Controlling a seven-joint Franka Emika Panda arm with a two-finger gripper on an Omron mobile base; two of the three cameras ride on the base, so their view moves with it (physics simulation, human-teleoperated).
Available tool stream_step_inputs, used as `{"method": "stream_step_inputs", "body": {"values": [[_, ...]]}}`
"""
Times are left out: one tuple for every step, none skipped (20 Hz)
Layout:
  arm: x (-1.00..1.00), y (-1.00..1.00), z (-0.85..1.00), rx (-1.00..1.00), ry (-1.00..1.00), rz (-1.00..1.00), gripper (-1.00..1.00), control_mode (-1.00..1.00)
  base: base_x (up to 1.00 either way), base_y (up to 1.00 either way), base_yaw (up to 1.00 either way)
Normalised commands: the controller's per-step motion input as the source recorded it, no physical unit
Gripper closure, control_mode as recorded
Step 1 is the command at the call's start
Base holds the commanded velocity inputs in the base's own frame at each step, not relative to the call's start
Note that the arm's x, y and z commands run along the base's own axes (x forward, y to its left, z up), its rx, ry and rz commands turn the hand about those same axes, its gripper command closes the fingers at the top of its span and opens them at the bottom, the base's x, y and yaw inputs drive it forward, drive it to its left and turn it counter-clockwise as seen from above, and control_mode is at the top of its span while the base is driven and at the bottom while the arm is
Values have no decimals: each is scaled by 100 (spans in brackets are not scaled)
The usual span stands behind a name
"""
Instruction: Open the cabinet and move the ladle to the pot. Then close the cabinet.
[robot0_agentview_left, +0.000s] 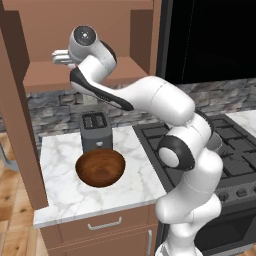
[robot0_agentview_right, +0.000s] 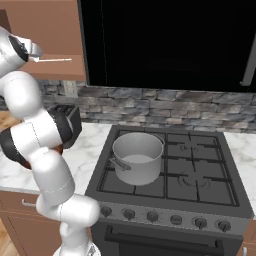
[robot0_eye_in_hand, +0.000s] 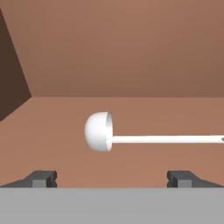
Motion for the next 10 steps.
{"method": "stream_step_inputs", "body": {"values": [[16,0,-3,0,0,0,-100,-100,0,0,0],[17,0,-1,0,0,0,-100,-100,0,0,0],[18,0,-1,0,0,0,-100,-100,0,0,0],[20,0,-2,0,0,0,-100,-100,0,0,0],[21,3,0,0,0,0,-100,-100,0,0,0],[20,5,0,0,0,0,-100,-100,0,0,0],[17,4,0,0,0,0,-100,-100,0,0,0],[16,7,0,0,0,0,-100,-100,0,0,0],[17,10,0,0,0,0,-100,-100,0,0,0],[17,12,0,0,0,0,-100,-100,0,0,0]]}}
